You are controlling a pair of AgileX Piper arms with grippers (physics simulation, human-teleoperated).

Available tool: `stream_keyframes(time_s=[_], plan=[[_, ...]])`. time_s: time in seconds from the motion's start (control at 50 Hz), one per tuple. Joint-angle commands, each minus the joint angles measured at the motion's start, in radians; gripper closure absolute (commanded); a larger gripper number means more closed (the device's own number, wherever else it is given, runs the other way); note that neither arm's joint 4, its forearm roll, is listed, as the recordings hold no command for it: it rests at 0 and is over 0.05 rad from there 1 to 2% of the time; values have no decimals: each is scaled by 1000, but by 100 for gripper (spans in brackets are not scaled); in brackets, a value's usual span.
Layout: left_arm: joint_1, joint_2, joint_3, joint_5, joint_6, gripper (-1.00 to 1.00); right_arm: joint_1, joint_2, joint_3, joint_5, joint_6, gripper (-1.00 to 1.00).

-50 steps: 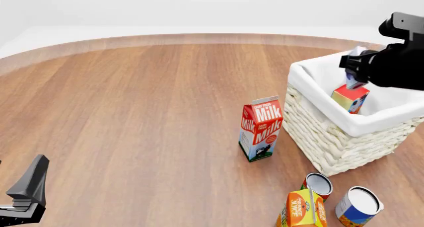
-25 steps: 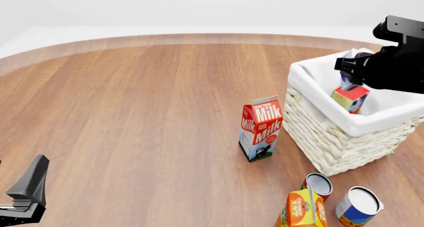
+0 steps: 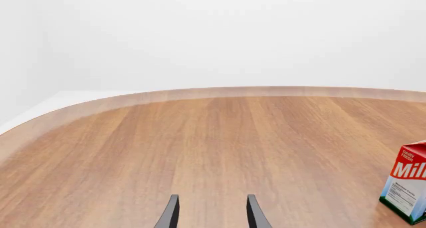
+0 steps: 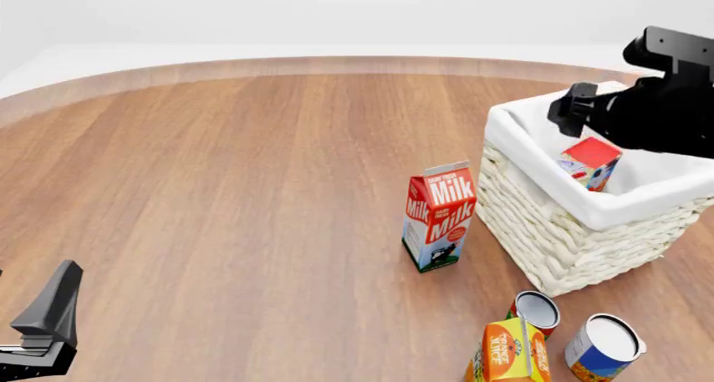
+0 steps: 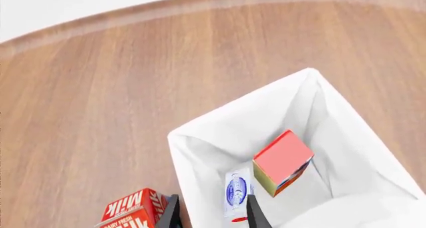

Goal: Pick up the cream cheese box and the butter, and put them in the basket.

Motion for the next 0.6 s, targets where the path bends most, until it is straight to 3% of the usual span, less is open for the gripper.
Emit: stream_keyframes(time_s=[0.02,0.3,0.6], plan=[[0,0,0,0,0,-100,1,-4,-8,1,3,-100],[0,0,0,0,0,-100,14,-13,3,-13,6,-100],[0,0,0,0,0,-100,64,-51,-75,66,-24,-100]])
